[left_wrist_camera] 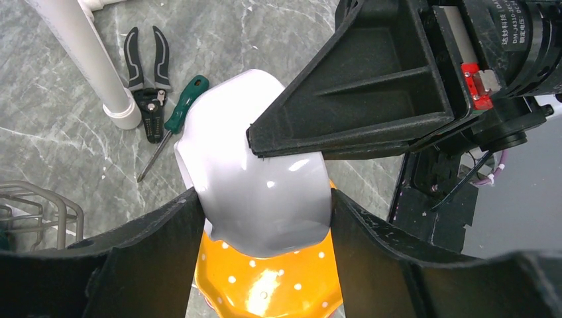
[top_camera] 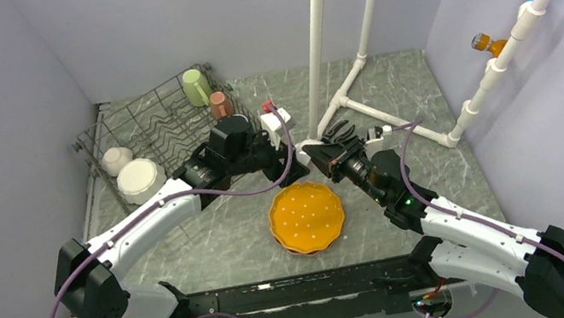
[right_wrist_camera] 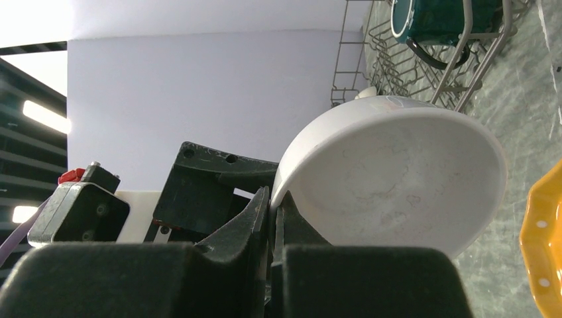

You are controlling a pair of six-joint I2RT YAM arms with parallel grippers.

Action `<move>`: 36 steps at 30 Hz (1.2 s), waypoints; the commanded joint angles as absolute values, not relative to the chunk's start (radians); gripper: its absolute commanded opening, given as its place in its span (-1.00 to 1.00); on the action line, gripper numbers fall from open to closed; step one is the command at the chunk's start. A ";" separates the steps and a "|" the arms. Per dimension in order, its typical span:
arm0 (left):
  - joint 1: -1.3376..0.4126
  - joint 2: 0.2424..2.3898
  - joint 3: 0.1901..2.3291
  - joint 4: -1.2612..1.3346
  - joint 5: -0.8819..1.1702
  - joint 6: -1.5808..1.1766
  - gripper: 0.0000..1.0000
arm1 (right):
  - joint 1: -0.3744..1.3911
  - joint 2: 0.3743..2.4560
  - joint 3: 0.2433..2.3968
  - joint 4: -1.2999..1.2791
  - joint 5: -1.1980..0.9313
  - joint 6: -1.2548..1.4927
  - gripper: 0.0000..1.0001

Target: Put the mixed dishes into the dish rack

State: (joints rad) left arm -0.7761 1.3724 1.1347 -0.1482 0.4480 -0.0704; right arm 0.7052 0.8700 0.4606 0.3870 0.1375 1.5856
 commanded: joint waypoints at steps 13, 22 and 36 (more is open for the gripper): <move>-0.774 1.325 1.136 -0.133 0.202 -0.014 -1.00 | 0.690 0.864 0.510 0.375 0.131 1.537 -0.54; -0.773 1.291 1.114 -0.140 -0.035 0.013 -1.00 | 0.682 0.849 0.580 0.145 0.208 1.461 0.56; -0.750 1.359 1.228 -0.429 -0.877 -0.253 -1.00 | 0.667 0.806 0.634 -0.140 0.283 1.417 0.44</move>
State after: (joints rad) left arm -0.7689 1.3163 1.1213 -0.2729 -0.5117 -0.0799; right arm 0.6727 0.8413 0.5980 -0.0673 0.2466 1.4391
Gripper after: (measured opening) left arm 0.648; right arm 0.730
